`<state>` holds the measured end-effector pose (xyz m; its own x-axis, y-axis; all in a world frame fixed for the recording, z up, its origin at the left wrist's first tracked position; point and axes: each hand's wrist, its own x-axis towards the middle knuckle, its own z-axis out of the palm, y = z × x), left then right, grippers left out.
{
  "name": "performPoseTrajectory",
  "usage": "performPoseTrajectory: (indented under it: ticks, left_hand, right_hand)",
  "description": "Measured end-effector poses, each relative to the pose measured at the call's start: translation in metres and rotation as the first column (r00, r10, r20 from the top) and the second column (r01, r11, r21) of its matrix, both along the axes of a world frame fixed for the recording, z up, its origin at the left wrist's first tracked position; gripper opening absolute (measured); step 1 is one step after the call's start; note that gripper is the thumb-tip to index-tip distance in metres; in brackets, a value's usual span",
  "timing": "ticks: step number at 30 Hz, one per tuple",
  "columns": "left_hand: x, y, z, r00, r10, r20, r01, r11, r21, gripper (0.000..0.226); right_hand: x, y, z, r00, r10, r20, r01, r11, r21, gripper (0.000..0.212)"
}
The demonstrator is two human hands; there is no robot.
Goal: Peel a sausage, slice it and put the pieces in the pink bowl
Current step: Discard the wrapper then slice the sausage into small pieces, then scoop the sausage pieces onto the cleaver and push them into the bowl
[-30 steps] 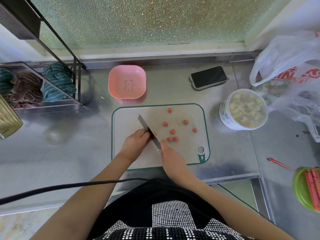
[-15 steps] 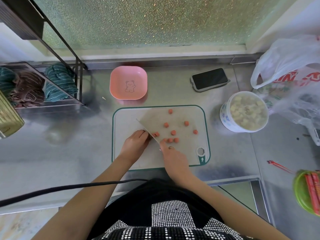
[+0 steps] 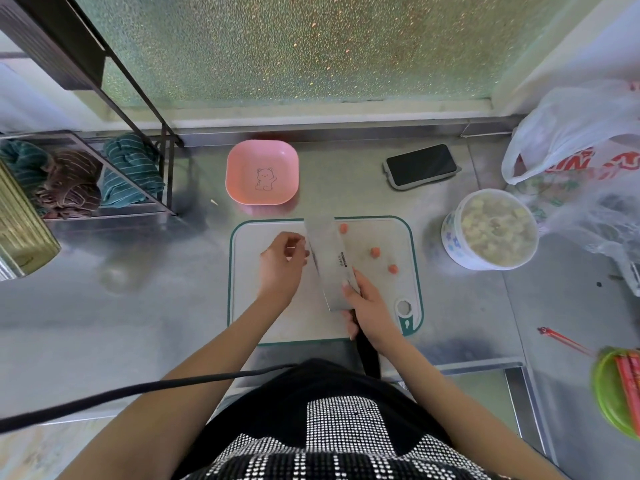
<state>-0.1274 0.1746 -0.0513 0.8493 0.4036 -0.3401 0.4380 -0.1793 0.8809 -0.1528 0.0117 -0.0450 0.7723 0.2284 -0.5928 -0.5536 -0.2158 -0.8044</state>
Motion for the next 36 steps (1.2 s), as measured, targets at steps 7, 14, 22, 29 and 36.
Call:
performPoseTrajectory:
  ticks: [7, 14, 22, 29, 36]
  left_hand:
    - [0.014, -0.018, 0.024, 0.983, -0.063, -0.175, -0.095, 0.640, -0.762, 0.047]
    - [0.013, -0.013, 0.008, 0.967, -0.058, -0.248, -0.175, 0.556, -0.813, 0.027]
    - [0.008, -0.002, 0.001, 0.974, 0.080, -0.211, -0.200, 0.737, -0.646, 0.018]
    - [0.000, 0.006, -0.020, 0.966, -0.254, -0.056, 0.260, 0.943, 0.207, 0.039]
    - [-0.018, 0.012, -0.035, 0.826, -0.554, -0.100, 0.519, 0.681, 0.516, 0.046]
  right_hand:
    - [0.007, -0.003, 0.003, 0.993, -0.034, -0.111, 0.055, 0.981, 0.186, 0.023]
    - [0.005, -0.004, 0.002, 0.998, -0.028, -0.060, 0.038, 0.985, 0.171, 0.018]
    - [0.014, -0.024, -0.008, 0.984, -0.140, 0.113, 0.152, 0.983, -0.106, 0.015]
    - [0.008, -0.061, -0.003, 0.920, -0.043, 0.391, 0.248, 0.835, -0.492, 0.032]
    - [0.000, -0.073, -0.003, 0.914, -0.058, 0.401, 0.301, 0.760, -0.576, 0.021]
